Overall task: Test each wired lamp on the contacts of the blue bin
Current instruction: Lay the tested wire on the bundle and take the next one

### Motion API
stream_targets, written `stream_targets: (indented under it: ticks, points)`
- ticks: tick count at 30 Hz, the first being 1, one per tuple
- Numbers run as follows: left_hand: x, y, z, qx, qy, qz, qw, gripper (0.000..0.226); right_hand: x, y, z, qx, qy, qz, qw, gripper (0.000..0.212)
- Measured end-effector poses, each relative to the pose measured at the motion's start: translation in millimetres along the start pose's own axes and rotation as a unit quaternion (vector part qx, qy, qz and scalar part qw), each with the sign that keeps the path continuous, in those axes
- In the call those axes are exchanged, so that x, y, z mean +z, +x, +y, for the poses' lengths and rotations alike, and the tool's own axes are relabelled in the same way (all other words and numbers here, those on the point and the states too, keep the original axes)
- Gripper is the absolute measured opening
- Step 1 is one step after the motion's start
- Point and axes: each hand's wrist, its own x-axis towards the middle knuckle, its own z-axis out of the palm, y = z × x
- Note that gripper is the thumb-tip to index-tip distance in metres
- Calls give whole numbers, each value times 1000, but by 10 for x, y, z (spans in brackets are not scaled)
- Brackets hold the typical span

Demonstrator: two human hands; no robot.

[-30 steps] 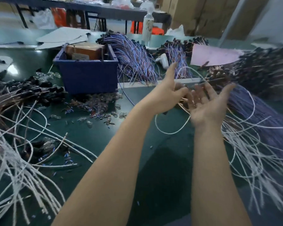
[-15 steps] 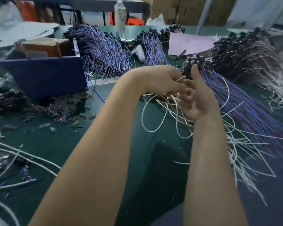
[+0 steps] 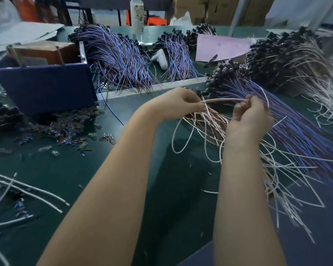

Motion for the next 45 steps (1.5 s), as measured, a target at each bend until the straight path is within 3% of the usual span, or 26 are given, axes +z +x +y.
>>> stream_targets:
  ticks: [2, 5, 8, 10, 16, 19, 23, 28, 30, 33, 35, 37, 40, 45]
  points:
    - [43, 29, -13, -2, -77, 38, 996, 15, -20, -26, 73, 45, 25, 8, 999, 14]
    - [74, 35, 21, 27, -107, 48, 993, 18, -39, -68, 190, 111, 3, -88, 990, 21]
    - [62, 38, 40, 42, -45, 19, 998, 15, 1, -117, 255, 78, -165, -186, 965, 20]
    - [41, 30, 25, 39, -55, 15, 998, 15, 27, -138, 256, 47, -224, -207, 951, 22]
    - [84, -63, -84, -16, -304, -13, 953, 25, 0, -86, 182, 36, -119, -130, 984, 28]
    - [170, -80, -154, -49, -373, -25, 926, 28, -26, -78, 199, 42, -106, -108, 988, 31]
    - [222, -47, -169, -129, -330, 5, 935, 27, -66, -68, 215, 60, -87, -77, 991, 30]
    - [213, 45, -232, -180, -276, 162, 930, 33, -92, 5, 165, 65, -64, -36, 995, 31]
    - [228, 64, -251, -165, -177, 184, 953, 28, -86, 4, 150, 76, -15, -26, 997, 25]
    - [268, 62, -176, -92, -27, 87, 992, 19, -16, 36, 195, 126, 66, -71, 987, 23]
    - [301, 60, -101, -60, 30, -17, 998, 16, 50, 97, 293, 171, 29, -96, 980, 28]
    - [334, 65, -66, -54, 77, -70, 993, 15, 65, 151, 403, 218, -59, -108, 968, 30]
    - [351, 92, -123, -79, 46, -32, 995, 25, 11, 189, 444, 225, -163, -104, 955, 28]
    - [383, 146, -186, -135, -80, 84, 984, 26, -40, 32, 391, 145, -203, -95, 964, 29]
